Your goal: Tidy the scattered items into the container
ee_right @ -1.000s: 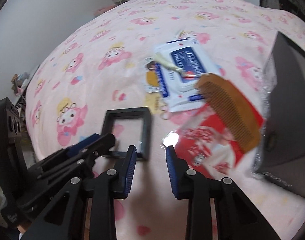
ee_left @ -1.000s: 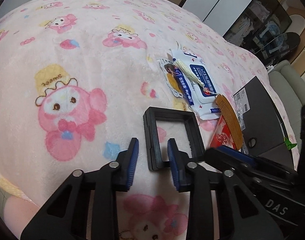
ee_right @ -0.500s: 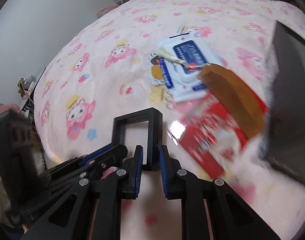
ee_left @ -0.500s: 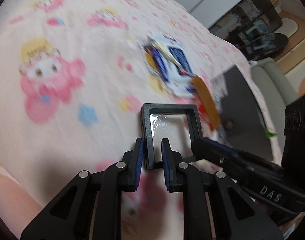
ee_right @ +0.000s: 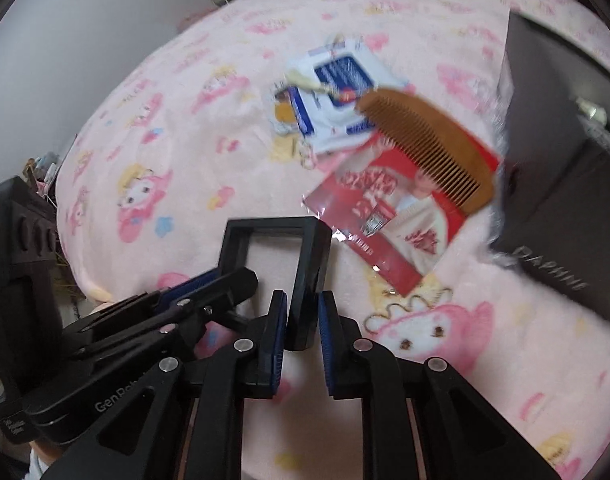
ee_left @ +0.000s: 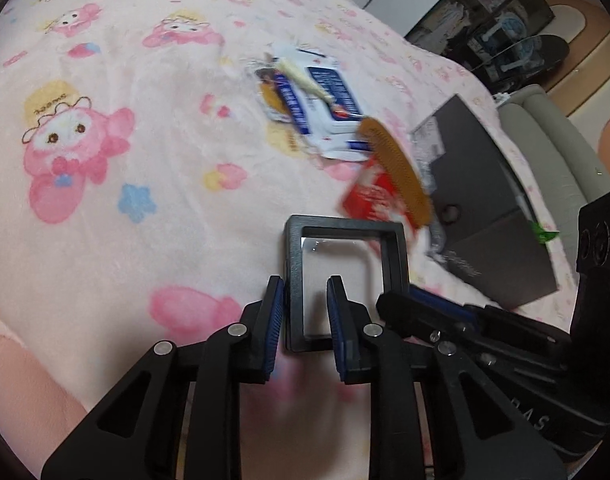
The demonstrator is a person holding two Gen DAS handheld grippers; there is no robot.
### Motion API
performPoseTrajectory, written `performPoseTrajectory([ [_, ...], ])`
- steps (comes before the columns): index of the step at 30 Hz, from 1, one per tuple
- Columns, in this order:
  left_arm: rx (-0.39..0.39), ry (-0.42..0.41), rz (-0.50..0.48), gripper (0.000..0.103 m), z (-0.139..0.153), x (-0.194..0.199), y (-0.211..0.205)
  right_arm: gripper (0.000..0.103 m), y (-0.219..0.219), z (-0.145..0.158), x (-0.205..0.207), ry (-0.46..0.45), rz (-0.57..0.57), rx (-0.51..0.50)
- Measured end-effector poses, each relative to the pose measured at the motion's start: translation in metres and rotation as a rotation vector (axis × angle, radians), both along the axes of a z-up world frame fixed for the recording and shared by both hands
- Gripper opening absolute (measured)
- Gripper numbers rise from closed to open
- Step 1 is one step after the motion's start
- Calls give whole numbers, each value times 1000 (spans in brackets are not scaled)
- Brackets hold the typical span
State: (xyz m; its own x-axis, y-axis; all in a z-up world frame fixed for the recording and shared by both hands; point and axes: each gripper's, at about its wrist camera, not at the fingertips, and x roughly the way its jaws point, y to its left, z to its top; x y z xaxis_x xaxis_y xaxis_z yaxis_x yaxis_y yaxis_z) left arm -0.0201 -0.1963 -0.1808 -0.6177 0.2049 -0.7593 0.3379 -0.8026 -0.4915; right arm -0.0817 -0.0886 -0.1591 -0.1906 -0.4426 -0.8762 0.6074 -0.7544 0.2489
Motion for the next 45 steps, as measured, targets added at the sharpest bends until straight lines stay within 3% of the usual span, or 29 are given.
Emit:
performPoseTrajectory([
  [14, -114, 93, -119, 20, 72, 6, 58, 13, 78, 76, 12, 108, -101, -75],
  [26, -156, 123, -200, 20, 98, 6, 92, 14, 122, 99, 11, 153, -166, -135],
  [30, -178, 147, -258, 20, 112, -16, 113, 14, 145, 107, 2, 169, -208, -161],
  [38, -145, 194, -397, 20, 130, -93, 172, 14, 214, 129, -44, 230, -350, -190],
  [45, -97, 119, -487, 20, 115, -166, 226, 14, 276, 118, -101, 209, -454, -199],
])
